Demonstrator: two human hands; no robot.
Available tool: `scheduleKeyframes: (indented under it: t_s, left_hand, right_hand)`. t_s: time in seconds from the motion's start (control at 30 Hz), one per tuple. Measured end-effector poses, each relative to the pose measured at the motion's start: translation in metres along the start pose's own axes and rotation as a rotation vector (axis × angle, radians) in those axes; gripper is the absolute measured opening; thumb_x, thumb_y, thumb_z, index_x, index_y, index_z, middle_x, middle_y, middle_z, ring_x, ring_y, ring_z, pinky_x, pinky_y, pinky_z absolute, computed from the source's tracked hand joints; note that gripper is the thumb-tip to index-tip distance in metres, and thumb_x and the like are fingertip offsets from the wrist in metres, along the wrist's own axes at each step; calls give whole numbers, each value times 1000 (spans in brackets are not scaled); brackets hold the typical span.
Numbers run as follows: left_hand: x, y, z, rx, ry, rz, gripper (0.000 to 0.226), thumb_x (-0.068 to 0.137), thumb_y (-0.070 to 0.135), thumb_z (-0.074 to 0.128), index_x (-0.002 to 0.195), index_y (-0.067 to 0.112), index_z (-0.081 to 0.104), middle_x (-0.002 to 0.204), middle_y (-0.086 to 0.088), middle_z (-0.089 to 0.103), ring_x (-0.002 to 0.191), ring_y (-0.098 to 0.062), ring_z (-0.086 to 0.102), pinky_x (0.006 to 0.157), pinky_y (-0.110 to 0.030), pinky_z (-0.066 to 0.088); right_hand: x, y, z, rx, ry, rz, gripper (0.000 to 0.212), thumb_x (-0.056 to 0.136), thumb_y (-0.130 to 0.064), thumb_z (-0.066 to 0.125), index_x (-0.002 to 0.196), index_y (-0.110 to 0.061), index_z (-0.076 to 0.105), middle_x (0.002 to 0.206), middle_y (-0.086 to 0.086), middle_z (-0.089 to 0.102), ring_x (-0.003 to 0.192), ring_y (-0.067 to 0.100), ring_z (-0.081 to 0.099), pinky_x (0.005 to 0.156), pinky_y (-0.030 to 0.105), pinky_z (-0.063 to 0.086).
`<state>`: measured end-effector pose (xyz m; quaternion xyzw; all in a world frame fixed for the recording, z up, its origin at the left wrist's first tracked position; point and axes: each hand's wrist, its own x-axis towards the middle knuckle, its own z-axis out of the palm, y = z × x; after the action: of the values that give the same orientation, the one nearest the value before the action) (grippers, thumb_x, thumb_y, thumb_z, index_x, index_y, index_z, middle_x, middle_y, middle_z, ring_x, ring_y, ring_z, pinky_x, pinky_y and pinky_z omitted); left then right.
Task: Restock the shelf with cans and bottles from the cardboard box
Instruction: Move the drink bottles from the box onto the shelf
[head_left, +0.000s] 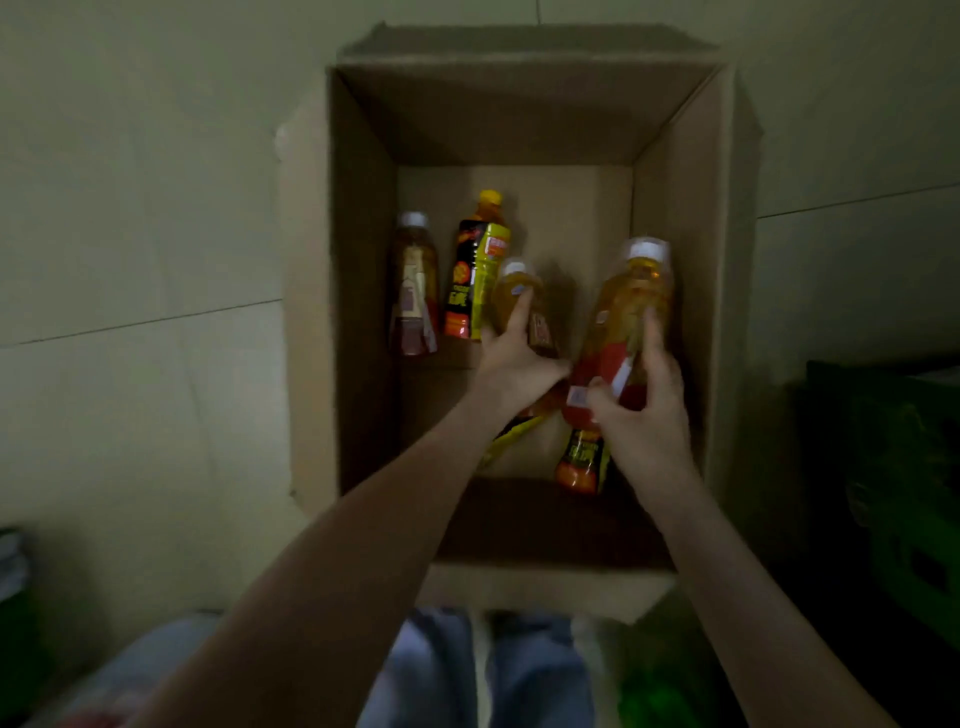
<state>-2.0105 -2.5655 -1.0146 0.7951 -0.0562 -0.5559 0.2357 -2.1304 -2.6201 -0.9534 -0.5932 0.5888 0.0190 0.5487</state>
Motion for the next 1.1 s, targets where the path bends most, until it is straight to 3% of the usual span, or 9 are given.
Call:
scheduleKeyframes:
  t_s: [0.07, 0.2, 0.3, 0.47, 0.53, 0.6, 0.77, 0.97, 1.1]
  left_hand:
    - [-65, 5, -30, -279, -11, -42, 115, 50, 37, 78, 144, 53, 15, 142, -8, 43, 122, -25, 52, 102, -40, 46]
    - [-211, 24, -90, -502, -136, 116, 103, 75, 3, 73, 151, 41, 14, 132, -8, 57, 114, -17, 61, 99, -39, 48]
    - [-308, 56, -134, -441, -243, 279, 99, 78, 4, 71, 150, 43, 16, 141, -3, 49, 126, -21, 53, 104, -49, 43]
    - [-439, 129, -191, -262, -253, 532, 99, 79, 4, 71, 152, 35, 11, 148, -7, 35, 130, -24, 48, 98, -42, 49]
    - [-486, 150, -206, -253, -252, 587, 99, 81, -3, 68, 152, 36, 10, 146, -3, 34, 128, -21, 49, 92, -37, 52]
    - [-529, 167, -214, -217, -244, 641, 100, 80, 4, 72, 150, 40, 11, 145, -4, 32, 127, -20, 50, 92, -40, 53]
    - [-614, 187, -210, -108, -262, 781, 103, 69, 37, 77, 145, 56, 10, 147, -1, 30, 129, -20, 47, 103, -49, 45]
    - [-703, 170, -200, 28, -370, 999, 103, 66, 36, 78, 142, 60, 13, 146, 2, 30, 130, -23, 44, 105, -51, 42]
    - [-775, 158, -187, 130, -464, 1128, 104, 66, 32, 77, 143, 60, 12, 145, -1, 31, 127, -23, 48, 101, -45, 47]
  right_hand:
    - [-41, -35, -16, 269, -10, 132, 80, 90, -19, 61, 137, -65, 17, 147, -5, 37, 124, 17, 48, 101, 48, 45]
    - [-133, -107, -56, 423, -126, 183, 79, 90, -22, 61, 135, -68, 16, 143, -10, 42, 118, 19, 53, 92, 51, 50]
    - [-195, -165, -87, 432, -181, 131, 78, 91, -22, 60, 133, -71, 15, 136, -12, 45, 113, 17, 55, 92, 53, 49]
    - [-292, -253, -148, 604, -358, 5, 87, 86, -16, 62, 143, -60, 12, 137, -7, 50, 111, 15, 60, 94, 49, 49]
    - [-328, -278, -173, 613, -424, -69, 96, 75, -19, 68, 146, -53, 12, 132, -5, 54, 109, 14, 62, 88, 41, 52]
    - [-363, -297, -194, 580, -452, -166, 96, 74, -23, 75, 147, -49, 17, 129, -5, 58, 107, 12, 64, 80, 32, 54]
    - [-454, -323, -241, 559, -356, -332, 90, 75, -27, 76, 146, -37, 24, 126, -4, 60, 104, 10, 66, 82, 30, 53]
    - [-588, -303, -263, 601, -138, -534, 80, 80, -16, 72, 144, -38, 28, 127, -7, 61, 111, 12, 62, 88, 32, 55]
    - [-679, -277, -274, 649, -1, -620, 86, 77, -16, 69, 145, -42, 23, 125, -10, 62, 114, 14, 61, 85, 32, 56]
